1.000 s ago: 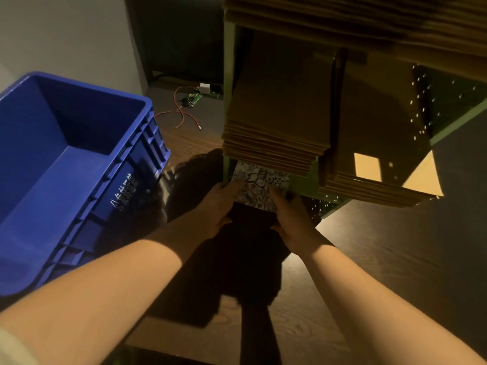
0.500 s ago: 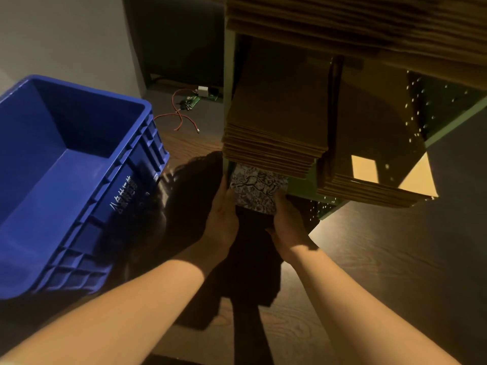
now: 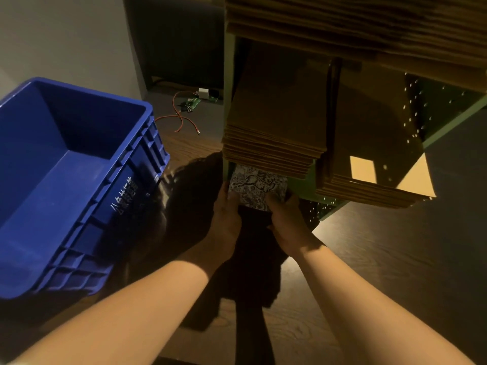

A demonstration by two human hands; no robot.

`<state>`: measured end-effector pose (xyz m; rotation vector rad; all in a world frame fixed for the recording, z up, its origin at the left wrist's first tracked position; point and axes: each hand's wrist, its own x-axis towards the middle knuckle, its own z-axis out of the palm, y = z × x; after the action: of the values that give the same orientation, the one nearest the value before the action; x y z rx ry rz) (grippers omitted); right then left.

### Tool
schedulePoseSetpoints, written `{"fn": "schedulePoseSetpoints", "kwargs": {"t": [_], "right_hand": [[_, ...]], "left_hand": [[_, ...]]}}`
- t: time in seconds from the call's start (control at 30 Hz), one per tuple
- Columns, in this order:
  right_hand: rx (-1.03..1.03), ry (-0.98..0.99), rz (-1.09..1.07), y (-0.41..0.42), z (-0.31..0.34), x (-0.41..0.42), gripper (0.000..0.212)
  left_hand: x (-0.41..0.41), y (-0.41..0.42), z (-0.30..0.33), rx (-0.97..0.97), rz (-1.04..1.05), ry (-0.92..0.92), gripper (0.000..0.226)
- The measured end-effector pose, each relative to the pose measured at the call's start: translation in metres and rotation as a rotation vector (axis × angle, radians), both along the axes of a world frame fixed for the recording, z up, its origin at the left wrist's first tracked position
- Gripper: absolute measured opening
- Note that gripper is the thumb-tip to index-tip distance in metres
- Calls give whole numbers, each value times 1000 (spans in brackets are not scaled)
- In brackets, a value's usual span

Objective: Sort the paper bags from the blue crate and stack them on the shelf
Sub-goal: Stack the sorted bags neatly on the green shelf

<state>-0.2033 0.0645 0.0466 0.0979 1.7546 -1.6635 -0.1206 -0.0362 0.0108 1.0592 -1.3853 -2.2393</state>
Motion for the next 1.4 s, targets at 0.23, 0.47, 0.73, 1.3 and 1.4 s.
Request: {"fn": "schedulePoseSetpoints", "kwargs": {"t": [0.23,0.47,0.73,1.3,1.4], "right_hand": [[4,-58,-5,8,4,9,57],[-42,-79,6,25,-4,14,54],[-144,-165,-64,30,-11,27,41],[-158,-153,15,13,-1,0,29],[-158,-101,24,11,-5,-3,33]], "left_hand": [[9,1,10,418,65,71,66],[24,8,11,268,-80,75,86],[40,18,6,-35,-134,57,41],[-12,-13,37,75,-155,-346,69],[-13,-9,39,76,-117,-331,51]]}}
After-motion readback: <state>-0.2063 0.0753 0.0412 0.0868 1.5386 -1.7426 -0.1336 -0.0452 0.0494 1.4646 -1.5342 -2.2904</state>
